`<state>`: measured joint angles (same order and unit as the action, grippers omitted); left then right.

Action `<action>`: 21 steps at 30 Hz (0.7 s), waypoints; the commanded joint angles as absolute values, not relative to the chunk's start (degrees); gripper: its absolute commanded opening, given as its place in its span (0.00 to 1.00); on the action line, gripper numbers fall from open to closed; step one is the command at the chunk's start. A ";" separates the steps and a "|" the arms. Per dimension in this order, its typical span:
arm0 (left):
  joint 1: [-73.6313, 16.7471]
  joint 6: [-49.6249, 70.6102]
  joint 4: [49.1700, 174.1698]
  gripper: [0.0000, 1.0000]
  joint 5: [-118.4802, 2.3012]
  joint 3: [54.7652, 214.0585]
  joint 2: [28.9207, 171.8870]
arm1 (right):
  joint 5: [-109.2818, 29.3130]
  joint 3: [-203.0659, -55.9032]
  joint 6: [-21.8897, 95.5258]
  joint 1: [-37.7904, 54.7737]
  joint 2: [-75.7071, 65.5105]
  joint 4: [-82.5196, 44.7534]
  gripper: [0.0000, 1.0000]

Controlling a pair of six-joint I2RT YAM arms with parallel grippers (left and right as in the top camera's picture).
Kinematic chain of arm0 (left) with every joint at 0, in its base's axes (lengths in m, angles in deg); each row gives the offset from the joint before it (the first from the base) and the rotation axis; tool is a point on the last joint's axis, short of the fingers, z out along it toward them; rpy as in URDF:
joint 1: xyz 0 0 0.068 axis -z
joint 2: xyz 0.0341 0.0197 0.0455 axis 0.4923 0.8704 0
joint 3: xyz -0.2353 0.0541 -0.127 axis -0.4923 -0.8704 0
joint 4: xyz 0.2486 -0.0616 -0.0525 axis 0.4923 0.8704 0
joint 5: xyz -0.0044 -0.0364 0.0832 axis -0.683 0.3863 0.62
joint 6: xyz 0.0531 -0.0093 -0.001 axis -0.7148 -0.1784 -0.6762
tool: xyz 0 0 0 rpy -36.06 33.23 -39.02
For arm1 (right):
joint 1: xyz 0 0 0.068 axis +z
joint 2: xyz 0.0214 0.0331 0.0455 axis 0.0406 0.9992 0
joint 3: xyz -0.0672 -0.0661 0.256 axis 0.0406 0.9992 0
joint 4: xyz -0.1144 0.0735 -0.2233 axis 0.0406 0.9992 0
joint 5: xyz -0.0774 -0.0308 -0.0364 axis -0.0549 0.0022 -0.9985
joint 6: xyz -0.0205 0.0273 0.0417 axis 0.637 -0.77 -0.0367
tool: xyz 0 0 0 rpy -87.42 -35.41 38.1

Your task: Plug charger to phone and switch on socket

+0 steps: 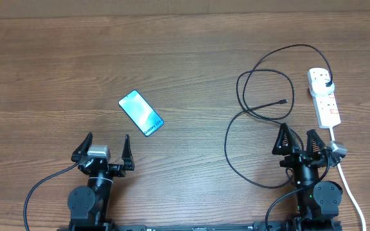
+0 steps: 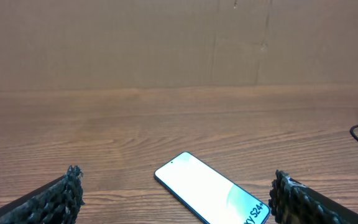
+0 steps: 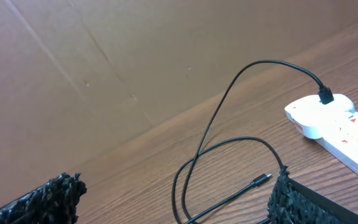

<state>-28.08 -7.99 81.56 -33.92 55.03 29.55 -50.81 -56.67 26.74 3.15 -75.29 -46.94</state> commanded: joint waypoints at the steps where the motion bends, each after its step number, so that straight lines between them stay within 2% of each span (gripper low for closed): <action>1: -27.97 -9.08 81.58 1.00 -34.77 54.81 29.03 | -50.53 -56.06 27.00 2.99 -75.71 -47.20 1.00; 21: -27.97 -3.88 84.84 0.99 -36.06 58.33 29.12 | -50.51 -56.06 27.00 2.99 -75.71 -47.20 1.00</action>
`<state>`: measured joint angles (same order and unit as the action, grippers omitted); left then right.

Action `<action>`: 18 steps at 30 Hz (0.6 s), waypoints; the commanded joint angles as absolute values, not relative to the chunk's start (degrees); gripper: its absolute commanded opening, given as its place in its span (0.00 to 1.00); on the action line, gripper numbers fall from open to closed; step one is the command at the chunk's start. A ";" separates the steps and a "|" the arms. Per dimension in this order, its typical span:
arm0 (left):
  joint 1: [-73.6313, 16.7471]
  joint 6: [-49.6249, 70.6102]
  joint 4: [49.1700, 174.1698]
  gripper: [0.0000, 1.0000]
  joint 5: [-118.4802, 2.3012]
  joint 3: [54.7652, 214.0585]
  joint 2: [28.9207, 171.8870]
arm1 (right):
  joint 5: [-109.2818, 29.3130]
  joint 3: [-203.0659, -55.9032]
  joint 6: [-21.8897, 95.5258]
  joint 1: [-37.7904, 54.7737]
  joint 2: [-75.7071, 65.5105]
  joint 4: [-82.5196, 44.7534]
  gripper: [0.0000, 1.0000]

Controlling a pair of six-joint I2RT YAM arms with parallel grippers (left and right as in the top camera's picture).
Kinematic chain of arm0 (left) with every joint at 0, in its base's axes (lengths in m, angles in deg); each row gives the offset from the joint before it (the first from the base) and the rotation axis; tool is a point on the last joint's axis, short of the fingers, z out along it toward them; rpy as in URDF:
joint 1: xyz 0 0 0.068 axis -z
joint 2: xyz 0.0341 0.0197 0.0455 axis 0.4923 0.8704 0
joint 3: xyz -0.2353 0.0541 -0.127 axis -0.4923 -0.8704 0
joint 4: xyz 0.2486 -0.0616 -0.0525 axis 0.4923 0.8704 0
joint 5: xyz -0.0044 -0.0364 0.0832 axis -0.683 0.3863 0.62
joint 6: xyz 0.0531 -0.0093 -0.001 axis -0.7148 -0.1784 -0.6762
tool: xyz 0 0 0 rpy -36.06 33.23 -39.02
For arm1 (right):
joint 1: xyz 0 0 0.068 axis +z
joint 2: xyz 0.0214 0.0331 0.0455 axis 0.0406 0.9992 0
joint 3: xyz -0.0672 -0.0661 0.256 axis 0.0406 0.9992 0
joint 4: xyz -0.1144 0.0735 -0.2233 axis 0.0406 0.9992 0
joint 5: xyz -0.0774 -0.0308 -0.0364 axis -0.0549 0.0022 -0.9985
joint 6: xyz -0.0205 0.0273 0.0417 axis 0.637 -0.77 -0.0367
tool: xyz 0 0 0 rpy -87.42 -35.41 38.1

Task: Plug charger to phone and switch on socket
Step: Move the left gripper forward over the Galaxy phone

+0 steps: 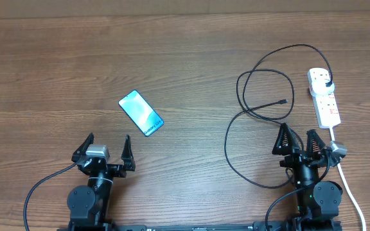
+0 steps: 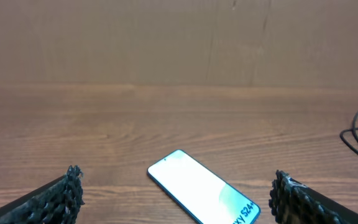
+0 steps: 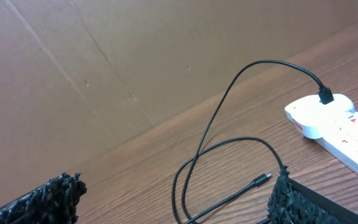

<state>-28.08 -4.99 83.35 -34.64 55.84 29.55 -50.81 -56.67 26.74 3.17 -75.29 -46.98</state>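
Observation:
A phone (image 1: pixel 140 113) with a lit screen lies flat on the wooden table, also seen in the left wrist view as the phone (image 2: pixel 201 185). A black charger cable (image 1: pixel 255 115) loops on the right, its free plug end (image 1: pixel 282 101) lying loose, plug end (image 3: pixel 263 179). Its other end is plugged into a white power strip (image 1: pixel 324 96), power strip (image 3: pixel 337 123). My left gripper (image 1: pixel 103 146) stands open just short of the phone. My right gripper (image 1: pixel 298 137) stands open near the cable loop, holding nothing.
A brown cardboard wall (image 3: pixel 104 62) backs the table. The power strip's white lead (image 1: pixel 351 186) runs down the right edge past my right arm. The wooden table (image 1: pixel 56 64) stretches bare at the left and back.
My left gripper has shifted slightly; the phone sits a little further left and higher in its view. The right arm, cable and power strip are unchanged.

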 commanded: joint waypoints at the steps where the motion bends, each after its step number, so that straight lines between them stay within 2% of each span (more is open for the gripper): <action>1: -27.97 -3.90 85.82 1.00 -36.04 59.20 29.23 | -50.53 -56.03 27.03 3.02 -75.71 -47.20 1.00; 8: -27.97 -3.88 88.01 1.00 -36.04 65.63 33.95 | -50.51 -56.03 27.00 2.99 -75.71 -47.20 1.00; 18: -27.95 -3.88 90.94 1.00 -38.46 79.79 53.14 | -50.51 -56.03 27.00 2.99 -75.71 -47.20 1.00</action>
<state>-28.08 -4.73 90.09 -36.19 74.52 48.50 -50.79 -56.67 26.76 3.17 -75.29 -46.98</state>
